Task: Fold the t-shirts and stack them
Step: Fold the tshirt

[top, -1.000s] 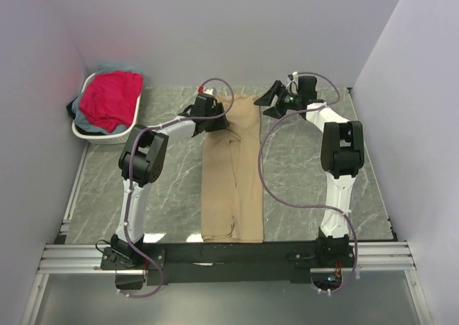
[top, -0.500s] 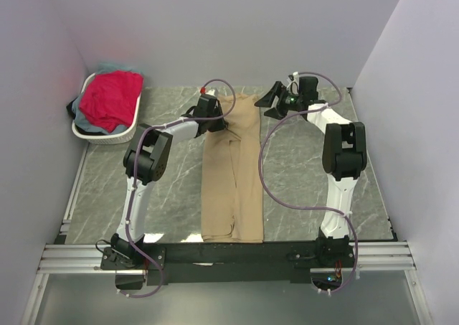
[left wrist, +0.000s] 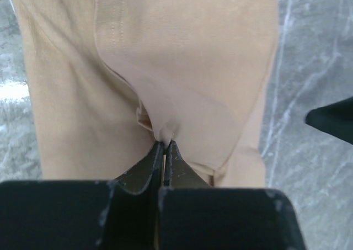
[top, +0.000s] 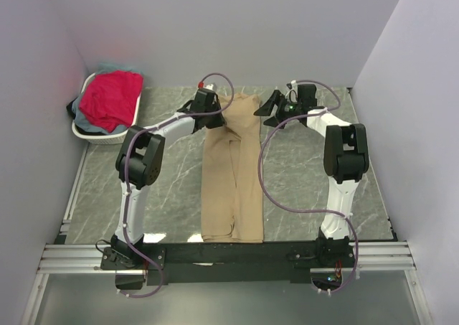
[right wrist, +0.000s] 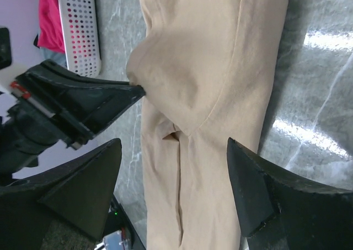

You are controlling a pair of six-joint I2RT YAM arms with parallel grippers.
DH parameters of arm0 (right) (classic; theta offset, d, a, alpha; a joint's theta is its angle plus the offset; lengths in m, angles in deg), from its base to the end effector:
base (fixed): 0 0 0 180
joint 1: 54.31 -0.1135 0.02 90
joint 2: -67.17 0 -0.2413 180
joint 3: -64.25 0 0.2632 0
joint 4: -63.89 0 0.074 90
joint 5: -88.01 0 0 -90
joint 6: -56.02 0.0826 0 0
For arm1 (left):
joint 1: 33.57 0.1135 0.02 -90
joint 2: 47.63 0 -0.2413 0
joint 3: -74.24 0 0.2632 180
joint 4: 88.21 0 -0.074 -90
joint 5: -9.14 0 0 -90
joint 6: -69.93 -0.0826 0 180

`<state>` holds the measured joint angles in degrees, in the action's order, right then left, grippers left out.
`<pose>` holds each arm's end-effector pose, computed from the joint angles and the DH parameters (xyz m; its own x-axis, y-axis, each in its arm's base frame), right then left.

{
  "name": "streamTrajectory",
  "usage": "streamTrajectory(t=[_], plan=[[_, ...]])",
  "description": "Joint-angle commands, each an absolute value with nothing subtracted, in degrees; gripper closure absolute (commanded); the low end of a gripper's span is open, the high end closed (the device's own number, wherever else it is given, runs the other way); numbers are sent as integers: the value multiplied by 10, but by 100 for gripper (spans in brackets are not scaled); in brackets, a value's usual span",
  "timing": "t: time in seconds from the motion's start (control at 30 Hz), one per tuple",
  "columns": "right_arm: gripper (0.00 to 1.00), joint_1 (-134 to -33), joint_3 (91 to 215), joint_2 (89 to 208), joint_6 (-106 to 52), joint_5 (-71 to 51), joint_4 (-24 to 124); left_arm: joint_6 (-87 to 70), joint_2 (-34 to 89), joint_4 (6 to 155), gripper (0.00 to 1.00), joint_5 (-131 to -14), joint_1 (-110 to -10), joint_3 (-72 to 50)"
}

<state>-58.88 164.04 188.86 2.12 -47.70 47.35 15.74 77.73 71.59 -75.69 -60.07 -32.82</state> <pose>0.4878 0.0983 0.1388 -0.8628 0.3438 -0.3707 -0.1314 0.5555 0.8211 0.4726 -0.2440 0.1304 -0.7487 -0.2778 -0.6018 0.0856 0.8598 -0.5034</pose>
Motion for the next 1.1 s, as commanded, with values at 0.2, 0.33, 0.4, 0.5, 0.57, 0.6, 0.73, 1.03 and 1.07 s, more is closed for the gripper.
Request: streamTrajectory(t=[0.2, 0.33, 0.4, 0.5, 0.57, 0.6, 0.73, 1.03, 1.07], plan=[[17, -597, 1621, 1831, -7, -472, 477, 183, 738, 620, 94, -756, -605, -324], [17, -597, 1619, 1829, -8, -472, 476, 177, 752, 545, 79, -806, -606, -340], [17, -597, 1618, 1829, -9, -473, 476, 175, 750, 535, 14, -823, -606, -339], [17, -597, 1616, 1827, -10, -472, 476, 166, 732, 549, 0, -844, -606, -325], [16, -598, 1615, 1826, -10, -471, 475, 161, 715, 573, 1, -838, -606, -313], [16, -597, 1616, 1826, -10, -468, 479, 160, 708, 580, 1, -838, -606, -309], [16, -597, 1652, 1839, 0, -454, 489, 155, 678, 602, 1, -833, -605, -305], [17, -597, 1952, 2052, 109, -480, 483, 146, 632, 624, 1, -800, -606, -296], [17, -597, 2000, 2087, 115, -479, 475, 143, 628, 624, 1, -802, -605, -287]])
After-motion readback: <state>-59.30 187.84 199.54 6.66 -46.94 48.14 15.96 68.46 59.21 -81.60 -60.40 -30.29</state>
